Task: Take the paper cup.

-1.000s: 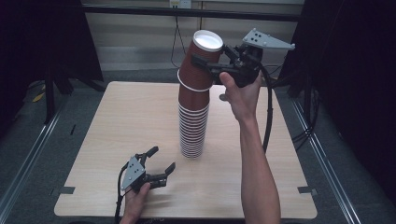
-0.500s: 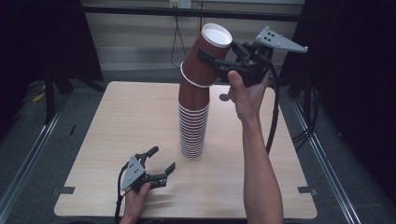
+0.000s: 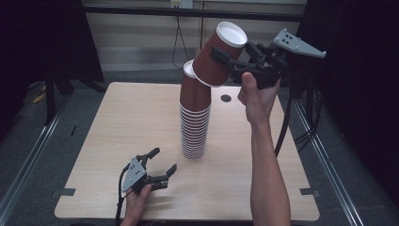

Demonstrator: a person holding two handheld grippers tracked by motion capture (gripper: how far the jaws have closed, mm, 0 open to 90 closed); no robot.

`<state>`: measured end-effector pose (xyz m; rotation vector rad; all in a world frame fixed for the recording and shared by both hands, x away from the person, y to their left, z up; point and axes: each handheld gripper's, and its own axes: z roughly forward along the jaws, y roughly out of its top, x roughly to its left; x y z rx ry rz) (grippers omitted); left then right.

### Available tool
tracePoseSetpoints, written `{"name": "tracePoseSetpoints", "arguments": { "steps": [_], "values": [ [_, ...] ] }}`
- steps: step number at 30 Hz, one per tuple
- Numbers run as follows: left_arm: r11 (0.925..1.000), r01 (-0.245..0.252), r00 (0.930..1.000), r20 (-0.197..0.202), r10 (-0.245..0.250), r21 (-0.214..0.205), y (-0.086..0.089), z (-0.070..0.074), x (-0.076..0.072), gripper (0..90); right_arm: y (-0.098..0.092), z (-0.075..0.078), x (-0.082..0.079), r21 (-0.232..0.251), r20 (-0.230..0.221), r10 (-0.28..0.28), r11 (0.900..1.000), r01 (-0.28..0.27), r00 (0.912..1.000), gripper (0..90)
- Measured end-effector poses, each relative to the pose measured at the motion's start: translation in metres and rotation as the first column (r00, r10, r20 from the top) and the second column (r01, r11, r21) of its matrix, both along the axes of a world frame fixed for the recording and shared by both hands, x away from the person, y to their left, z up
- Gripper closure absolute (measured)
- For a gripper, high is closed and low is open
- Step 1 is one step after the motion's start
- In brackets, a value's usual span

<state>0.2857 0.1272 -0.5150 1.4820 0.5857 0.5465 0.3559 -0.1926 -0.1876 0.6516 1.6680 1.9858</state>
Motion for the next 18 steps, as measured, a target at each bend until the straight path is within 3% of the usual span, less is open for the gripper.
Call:
{"name": "tracePoseSetpoints", "arguments": {
  "steps": [7,8,18],
  "values": [
    [1.0,0.004,1.0,-0.007,-0.004,-0.003,-0.001,0.0,0.0,15.5,-0.012,0.0,-0.006,-0.004,-0.002,-0.027,0.9996,0.027,0.9996,22.5],
    [0.9998,0.01,0.9999,0.008,-0.01,0.018,0.0,0.001,0.001,15.4,-0.014,0.0,-0.007,-0.003,-0.001,-0.032,0.9995,0.032,0.9995,22.5],
    [0.9996,0.01,0.9999,0.003,-0.01,0.025,0.0,0.001,0.002,15.4,-0.029,0.0,-0.015,-0.025,0.0,-0.066,0.9975,0.066,0.9978,22.4]
  ]
}}
